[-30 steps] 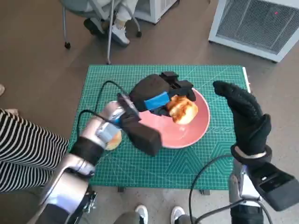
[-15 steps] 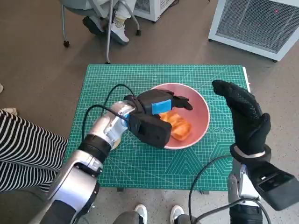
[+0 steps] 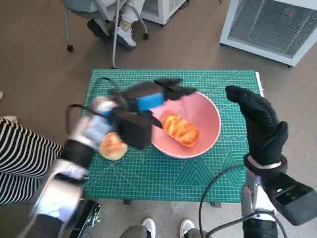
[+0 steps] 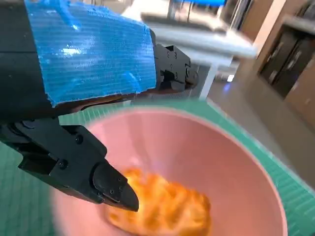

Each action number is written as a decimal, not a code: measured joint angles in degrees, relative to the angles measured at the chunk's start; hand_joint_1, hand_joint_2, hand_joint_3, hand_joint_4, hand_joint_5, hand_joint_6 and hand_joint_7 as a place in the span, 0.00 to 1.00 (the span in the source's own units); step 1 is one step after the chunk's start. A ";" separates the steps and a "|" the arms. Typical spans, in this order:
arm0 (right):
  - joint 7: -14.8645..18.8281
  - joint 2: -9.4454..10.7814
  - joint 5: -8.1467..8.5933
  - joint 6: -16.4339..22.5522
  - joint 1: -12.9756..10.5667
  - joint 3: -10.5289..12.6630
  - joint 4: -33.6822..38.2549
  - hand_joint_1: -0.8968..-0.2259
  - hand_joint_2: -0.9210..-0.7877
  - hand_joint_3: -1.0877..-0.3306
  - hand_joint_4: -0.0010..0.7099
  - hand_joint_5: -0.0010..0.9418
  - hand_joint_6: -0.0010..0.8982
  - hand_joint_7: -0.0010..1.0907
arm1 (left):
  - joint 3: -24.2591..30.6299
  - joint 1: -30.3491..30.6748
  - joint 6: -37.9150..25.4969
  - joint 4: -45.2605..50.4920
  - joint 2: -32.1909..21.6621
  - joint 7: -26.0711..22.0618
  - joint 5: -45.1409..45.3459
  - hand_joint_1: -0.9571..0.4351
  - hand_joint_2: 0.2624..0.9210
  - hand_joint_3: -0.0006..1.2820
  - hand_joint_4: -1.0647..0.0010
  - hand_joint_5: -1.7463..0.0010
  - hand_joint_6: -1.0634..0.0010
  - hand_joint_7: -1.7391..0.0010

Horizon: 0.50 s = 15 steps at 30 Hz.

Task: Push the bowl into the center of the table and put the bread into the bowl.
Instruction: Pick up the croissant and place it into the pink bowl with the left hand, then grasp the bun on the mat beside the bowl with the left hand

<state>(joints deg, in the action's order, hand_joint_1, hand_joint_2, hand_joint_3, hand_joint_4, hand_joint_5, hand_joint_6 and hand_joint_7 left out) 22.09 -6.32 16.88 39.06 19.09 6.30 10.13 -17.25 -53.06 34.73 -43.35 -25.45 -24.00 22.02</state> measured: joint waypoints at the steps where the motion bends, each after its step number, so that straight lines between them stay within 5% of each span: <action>1: 0.00 0.00 0.02 0.01 0.00 0.02 0.07 0.29 0.00 0.56 0.15 0.00 0.03 0.43 | 0.85 0.73 0.17 1.05 -1.24 -0.54 -0.83 0.49 0.72 0.00 1.00 1.00 0.86 0.99; 15: 0.28 -0.02 0.90 0.66 0.75 0.14 1.87 0.30 0.00 0.56 0.15 0.00 0.02 0.44 | 7.93 11.56 -1.31 12.69 -13.17 -3.56 -4.45 0.45 0.75 0.01 1.00 1.00 0.82 0.98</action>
<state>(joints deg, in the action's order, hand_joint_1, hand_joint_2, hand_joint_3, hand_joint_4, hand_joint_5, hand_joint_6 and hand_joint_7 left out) 22.37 -6.34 17.78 39.73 19.84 6.44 12.00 -9.32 -41.50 33.42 -30.66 -38.62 -27.55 17.57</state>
